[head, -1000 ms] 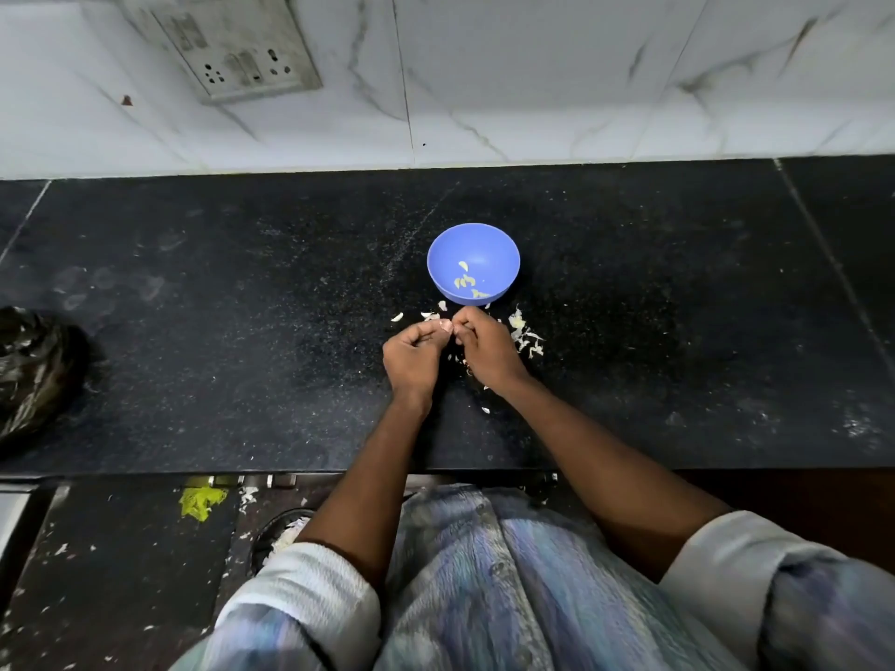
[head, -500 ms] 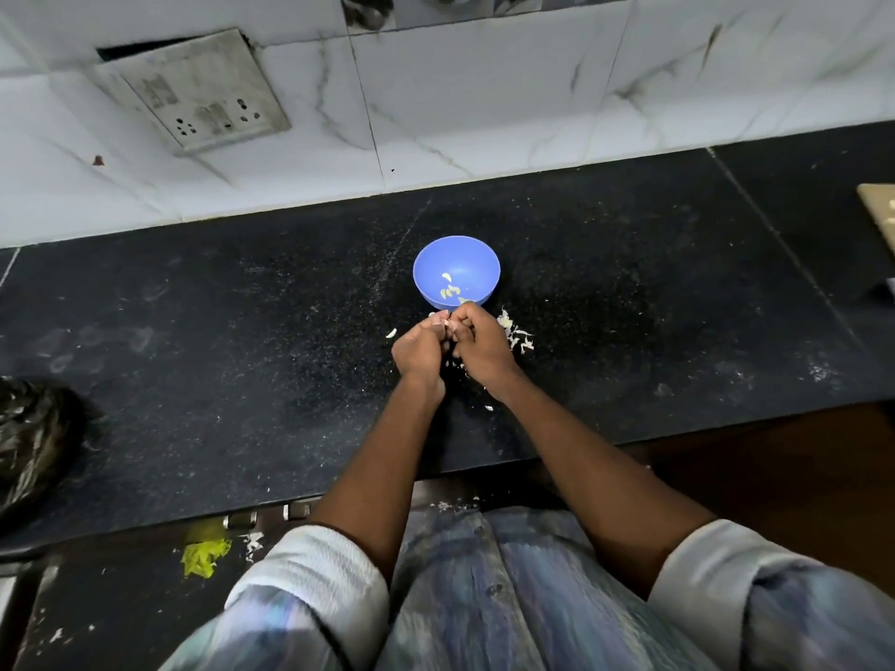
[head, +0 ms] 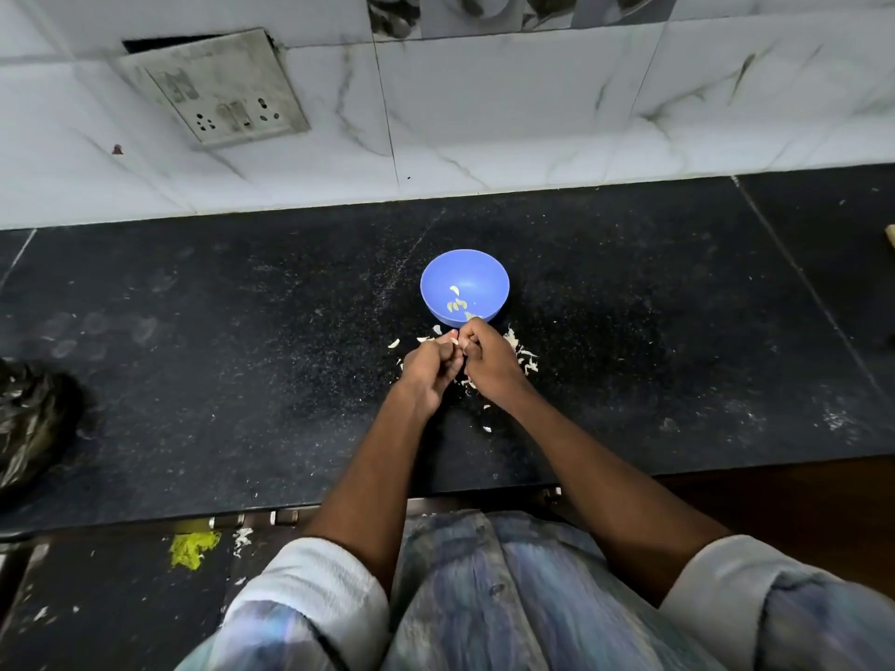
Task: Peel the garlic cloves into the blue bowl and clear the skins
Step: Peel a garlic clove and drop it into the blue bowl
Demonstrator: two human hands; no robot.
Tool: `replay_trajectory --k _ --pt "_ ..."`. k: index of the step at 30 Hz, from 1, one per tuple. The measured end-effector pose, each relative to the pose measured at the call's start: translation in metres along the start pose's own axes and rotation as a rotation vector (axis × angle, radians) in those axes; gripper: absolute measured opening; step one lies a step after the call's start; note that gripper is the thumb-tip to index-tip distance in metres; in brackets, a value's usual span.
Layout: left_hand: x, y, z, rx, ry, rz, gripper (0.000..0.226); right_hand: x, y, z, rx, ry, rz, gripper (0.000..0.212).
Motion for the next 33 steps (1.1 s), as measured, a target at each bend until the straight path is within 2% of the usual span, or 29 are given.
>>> replay_trajectory --k 6,12,16,19,23,26,33 --pt "0.008 -0.004 -0.001 -0.066 -0.053 -0.041 0.025 -0.003 0.017 0.008 -0.025 -0.018 0.109 0.015" --pt "0.006 -0.001 0.012 0.396 -0.299 -0.054 0.017 -0.007 0.018 0.025 -0.046 -0.107 0.153 0.019" --pt "-0.002 0.002 0.016 0.599 -0.4 -0.069 0.024 -0.017 0.027 0.026 -0.111 -0.175 0.265 0.003" --pt "-0.009 0.002 0.022 0.662 -0.464 -0.058 0.028 -0.019 0.028 0.023 -0.006 -0.152 0.25 0.017" --pt "-0.016 -0.004 0.03 0.685 -0.539 -0.054 0.02 -0.017 0.028 0.017 0.12 -0.107 0.219 0.009" --pt "-0.015 -0.005 0.03 0.702 -0.548 -0.053 0.02 -0.017 0.022 0.021 0.303 -0.125 0.136 0.013" --pt "-0.02 -0.005 0.031 0.745 -0.597 -0.039 0.016 -0.017 0.021 0.026 0.471 -0.136 0.085 0.009"
Point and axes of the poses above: each hand's wrist, its own x-axis towards the middle knuckle, its own y-axis out of the back of the hand, z = x × y, the point moved 9 cm from there along x, towards the middle knuckle, and after that the axes turned 12 degrees about -z, right-handed, at the moved point
